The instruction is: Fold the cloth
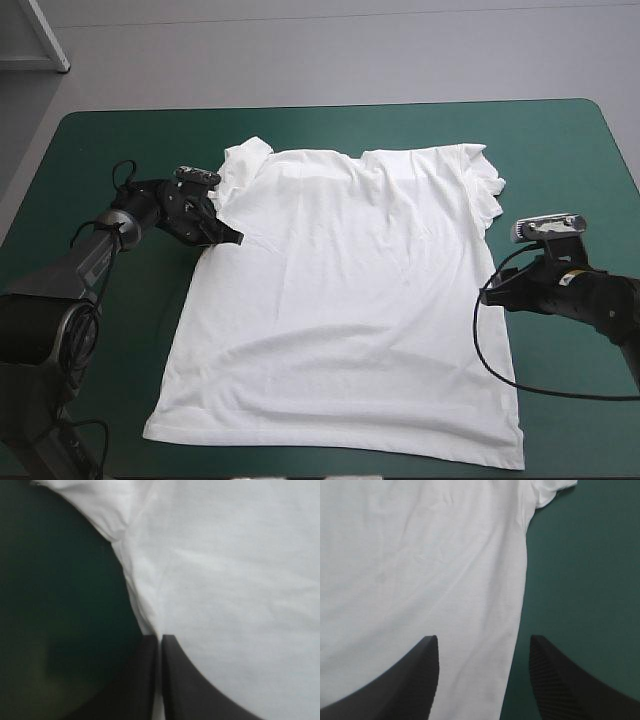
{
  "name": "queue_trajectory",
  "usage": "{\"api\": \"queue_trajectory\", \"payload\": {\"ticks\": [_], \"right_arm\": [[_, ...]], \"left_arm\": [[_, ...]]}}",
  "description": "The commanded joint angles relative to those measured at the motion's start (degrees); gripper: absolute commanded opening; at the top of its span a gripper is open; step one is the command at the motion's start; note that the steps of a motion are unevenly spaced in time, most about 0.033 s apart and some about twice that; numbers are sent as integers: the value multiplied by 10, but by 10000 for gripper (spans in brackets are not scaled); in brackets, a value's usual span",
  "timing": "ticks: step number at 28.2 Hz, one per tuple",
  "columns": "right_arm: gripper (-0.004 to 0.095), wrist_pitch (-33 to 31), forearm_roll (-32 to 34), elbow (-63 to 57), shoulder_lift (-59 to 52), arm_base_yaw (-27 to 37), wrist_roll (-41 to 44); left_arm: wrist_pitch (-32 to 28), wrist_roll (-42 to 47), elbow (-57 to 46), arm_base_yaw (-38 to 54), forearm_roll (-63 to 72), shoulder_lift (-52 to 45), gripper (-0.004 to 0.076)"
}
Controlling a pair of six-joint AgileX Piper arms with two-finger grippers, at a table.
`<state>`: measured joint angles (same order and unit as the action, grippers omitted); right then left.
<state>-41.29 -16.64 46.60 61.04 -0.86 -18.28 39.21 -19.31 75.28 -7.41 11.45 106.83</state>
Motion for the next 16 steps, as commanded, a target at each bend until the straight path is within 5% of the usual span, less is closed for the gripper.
{"api": "queue_trajectory", "payload": {"ticks": [1,16], "right_arm": [[509,39,-20,26,44,1,-18],[508,61,-26,167,300,0,-38]], "left_arm": [[2,6,7,-3,3,-13,19],[8,5,7,-3,11,-13,19]]}}
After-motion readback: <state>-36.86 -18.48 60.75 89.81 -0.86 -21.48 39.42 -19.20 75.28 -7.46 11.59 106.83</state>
